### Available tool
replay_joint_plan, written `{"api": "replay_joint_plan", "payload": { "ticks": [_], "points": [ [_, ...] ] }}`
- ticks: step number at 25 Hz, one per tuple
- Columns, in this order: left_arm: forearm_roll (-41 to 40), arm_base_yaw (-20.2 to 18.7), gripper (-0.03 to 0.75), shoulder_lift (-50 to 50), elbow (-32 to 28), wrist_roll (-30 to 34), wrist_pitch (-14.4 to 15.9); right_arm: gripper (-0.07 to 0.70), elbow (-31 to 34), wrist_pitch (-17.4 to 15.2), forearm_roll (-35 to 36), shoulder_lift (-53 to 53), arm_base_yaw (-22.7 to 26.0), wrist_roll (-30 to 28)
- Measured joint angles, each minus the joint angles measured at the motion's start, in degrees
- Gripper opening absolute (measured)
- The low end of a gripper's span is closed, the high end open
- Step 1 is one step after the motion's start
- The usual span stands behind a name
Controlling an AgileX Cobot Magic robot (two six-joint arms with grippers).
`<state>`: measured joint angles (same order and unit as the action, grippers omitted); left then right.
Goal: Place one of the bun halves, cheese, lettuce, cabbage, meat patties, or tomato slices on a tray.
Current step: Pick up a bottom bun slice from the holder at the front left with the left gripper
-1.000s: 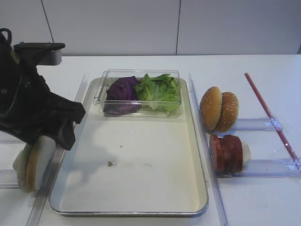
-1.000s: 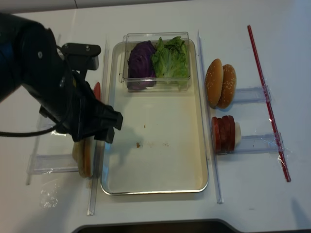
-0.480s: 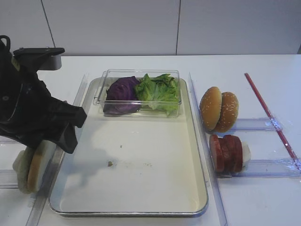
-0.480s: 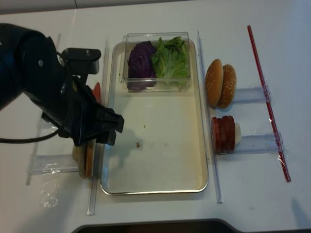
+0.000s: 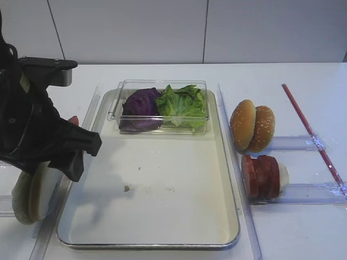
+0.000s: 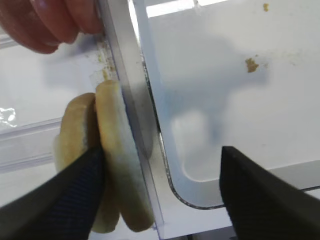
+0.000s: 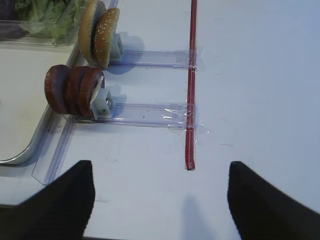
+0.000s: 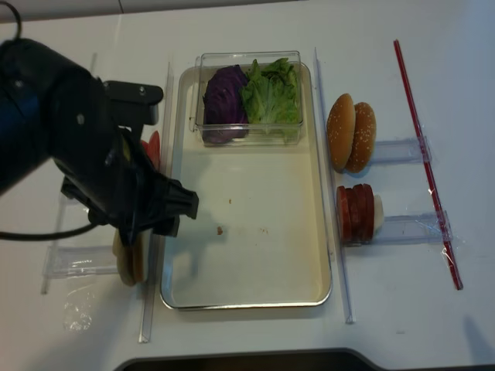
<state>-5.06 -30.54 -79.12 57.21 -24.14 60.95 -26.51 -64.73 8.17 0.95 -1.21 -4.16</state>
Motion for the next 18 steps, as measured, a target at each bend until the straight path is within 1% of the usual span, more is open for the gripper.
{"api": "replay_joint_plan", "payload": {
  "ticks": [3, 9, 12, 15, 18],
  "points": [
    [-2.4, -1.3, 0.49, 0.0, -0.1, -2.9, 0.4, 0.0, 0.0, 0.0, 0.0, 0.0, 0.0, 0.0],
    [-2.9, -1.3, 0.486, -0.1, -0.1, -4.1, 0.5, 0.0, 0.0, 0.0, 0.0, 0.0, 0.0, 0.0],
    [-1.9, -1.3, 0.452, -1.7, -0.1, -4.1, 0.4, 0.0, 0.0, 0.0, 0.0, 0.0, 0.0, 0.0],
    [-1.1, -1.3, 0.415, -4.6, -0.3, -4.0, 1.2, 0.0, 0.0, 0.0, 0.0, 0.0, 0.0, 0.1],
    [-1.6, -1.3, 0.404, -5.2, -0.3, -3.9, 1.2, 0.0, 0.0, 0.0, 0.0, 0.0, 0.0, 0.1]
  ]
}}
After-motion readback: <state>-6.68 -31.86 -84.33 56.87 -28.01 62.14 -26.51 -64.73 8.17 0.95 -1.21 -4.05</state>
